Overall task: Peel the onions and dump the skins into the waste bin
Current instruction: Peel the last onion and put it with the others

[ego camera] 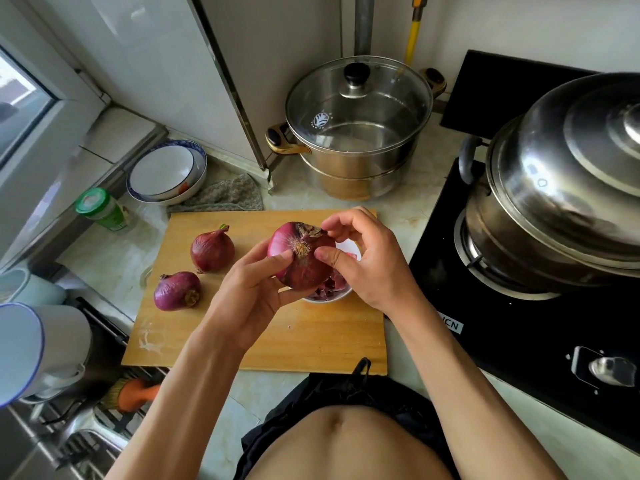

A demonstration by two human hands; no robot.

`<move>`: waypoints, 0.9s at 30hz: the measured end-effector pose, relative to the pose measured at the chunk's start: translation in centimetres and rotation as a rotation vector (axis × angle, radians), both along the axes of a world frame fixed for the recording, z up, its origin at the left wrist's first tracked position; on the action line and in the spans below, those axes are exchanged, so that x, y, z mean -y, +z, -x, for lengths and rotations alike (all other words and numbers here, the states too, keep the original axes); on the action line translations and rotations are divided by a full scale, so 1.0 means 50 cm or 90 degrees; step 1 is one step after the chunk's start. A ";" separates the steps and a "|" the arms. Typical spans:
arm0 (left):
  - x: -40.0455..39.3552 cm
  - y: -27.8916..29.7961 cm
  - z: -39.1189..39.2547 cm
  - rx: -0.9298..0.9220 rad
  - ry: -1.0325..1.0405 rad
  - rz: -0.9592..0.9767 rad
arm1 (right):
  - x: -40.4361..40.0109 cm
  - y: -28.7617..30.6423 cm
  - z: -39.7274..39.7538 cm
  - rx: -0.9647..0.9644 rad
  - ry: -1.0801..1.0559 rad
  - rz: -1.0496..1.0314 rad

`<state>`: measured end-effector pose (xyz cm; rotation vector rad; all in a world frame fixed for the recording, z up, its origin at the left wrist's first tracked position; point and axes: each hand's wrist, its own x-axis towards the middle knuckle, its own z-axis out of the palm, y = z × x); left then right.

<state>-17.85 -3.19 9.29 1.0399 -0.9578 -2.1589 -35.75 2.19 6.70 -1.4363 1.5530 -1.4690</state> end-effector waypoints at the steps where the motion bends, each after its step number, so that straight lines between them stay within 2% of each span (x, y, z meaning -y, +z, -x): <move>1: -0.001 -0.001 -0.001 0.004 0.000 0.000 | 0.000 0.000 0.001 -0.002 0.004 -0.004; 10: -0.010 -0.009 -0.002 0.012 0.018 -0.004 | -0.011 -0.005 -0.010 -0.025 0.000 -0.017; 15: -0.015 -0.004 0.004 0.005 0.027 -0.002 | -0.015 -0.004 -0.003 0.076 -0.036 -0.041; 19: -0.015 0.000 0.005 0.003 0.031 0.004 | -0.016 -0.009 -0.005 0.005 -0.057 -0.020; 23: -0.015 0.000 0.002 0.008 0.033 0.008 | -0.020 -0.017 -0.010 0.003 -0.085 -0.010; 27: -0.017 -0.005 -0.004 0.006 0.026 0.006 | -0.020 -0.013 0.001 0.058 -0.064 -0.037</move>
